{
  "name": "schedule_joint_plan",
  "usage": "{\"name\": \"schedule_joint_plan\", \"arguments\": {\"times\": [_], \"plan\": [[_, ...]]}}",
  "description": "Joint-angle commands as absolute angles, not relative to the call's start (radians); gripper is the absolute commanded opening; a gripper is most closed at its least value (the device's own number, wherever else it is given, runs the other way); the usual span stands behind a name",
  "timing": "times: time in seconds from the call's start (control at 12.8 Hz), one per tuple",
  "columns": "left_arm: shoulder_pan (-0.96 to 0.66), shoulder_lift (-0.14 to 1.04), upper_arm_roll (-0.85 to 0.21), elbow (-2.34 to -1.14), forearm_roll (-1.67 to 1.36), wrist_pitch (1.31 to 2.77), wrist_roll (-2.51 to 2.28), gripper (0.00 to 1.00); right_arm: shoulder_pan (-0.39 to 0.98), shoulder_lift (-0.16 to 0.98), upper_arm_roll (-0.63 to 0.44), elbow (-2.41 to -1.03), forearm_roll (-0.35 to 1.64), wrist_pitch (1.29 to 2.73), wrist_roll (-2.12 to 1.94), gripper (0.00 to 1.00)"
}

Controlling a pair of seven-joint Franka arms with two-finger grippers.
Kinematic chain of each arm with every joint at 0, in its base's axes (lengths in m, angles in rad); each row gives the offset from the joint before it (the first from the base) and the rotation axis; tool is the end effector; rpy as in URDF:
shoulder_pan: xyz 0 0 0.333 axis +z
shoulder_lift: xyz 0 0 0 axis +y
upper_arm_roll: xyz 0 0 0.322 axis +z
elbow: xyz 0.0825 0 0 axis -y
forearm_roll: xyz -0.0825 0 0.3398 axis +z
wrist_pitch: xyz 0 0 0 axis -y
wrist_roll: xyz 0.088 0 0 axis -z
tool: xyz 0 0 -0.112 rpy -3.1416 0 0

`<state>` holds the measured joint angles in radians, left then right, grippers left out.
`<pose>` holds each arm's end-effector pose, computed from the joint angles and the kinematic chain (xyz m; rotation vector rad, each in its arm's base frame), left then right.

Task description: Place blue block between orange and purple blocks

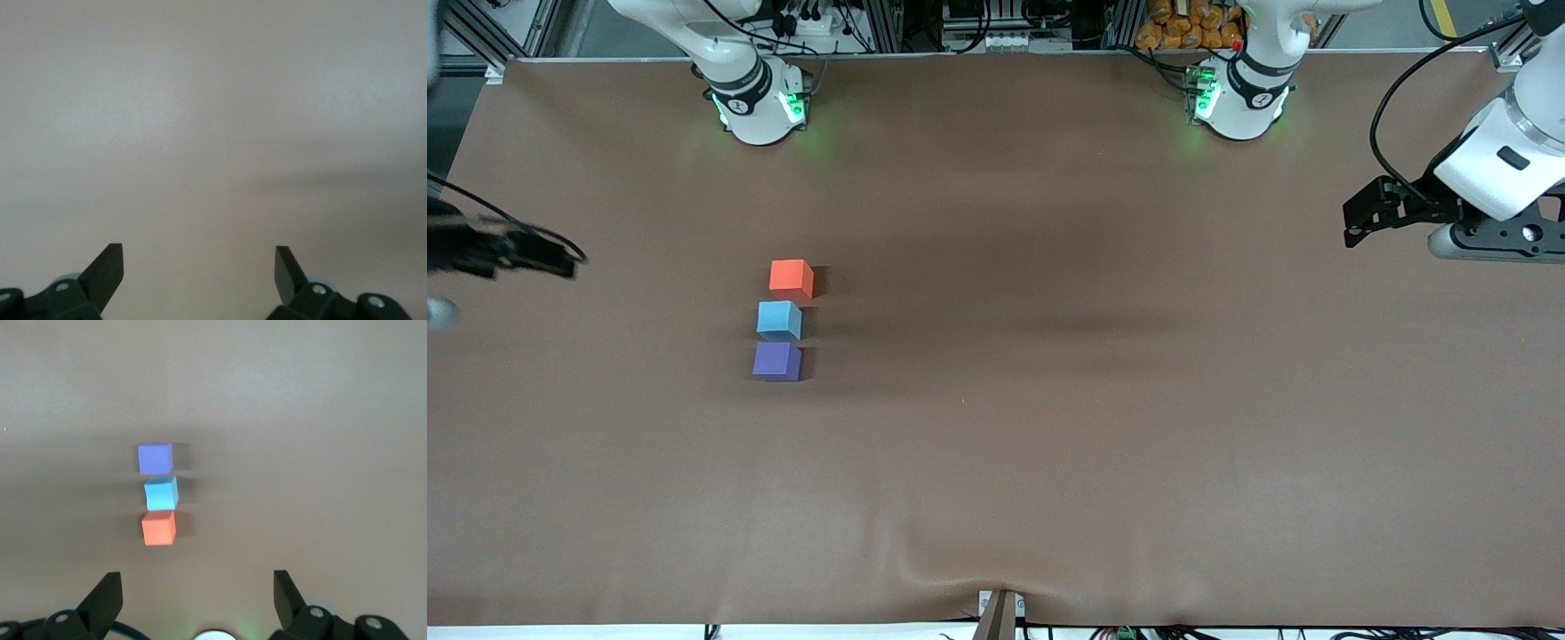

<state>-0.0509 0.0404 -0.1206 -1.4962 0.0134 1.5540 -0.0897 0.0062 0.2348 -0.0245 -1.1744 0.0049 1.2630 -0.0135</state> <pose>0.5149 -0.0861 0.6352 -3.1327 0.1274 -0.0292 0.5479 -0.0073 0.6395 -3.1319 0.0053 0.2292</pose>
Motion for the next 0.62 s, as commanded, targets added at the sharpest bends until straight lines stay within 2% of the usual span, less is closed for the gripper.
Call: {"name": "schedule_joint_plan", "arguments": {"times": [0.0,0.23,0.55], "plan": [[-0.043,0.015,-0.124,-1.517,0.012,1.554,-0.077,1.0,0.015,0.042,0.009,-1.335,-0.041,1.271,-0.006,1.0],[-0.043,0.015,-0.124,-1.517,0.012,1.554,-0.077,1.0,0.008,-0.086,0.003,-1.561,-0.041,1.42,-0.015,1.0],[-0.041,0.015,-0.124,-1.517,0.012,1.554,-0.077,1.0,-0.008,-0.091,0.002,-1.577,-0.041,1.454,-0.02,1.0]]}}
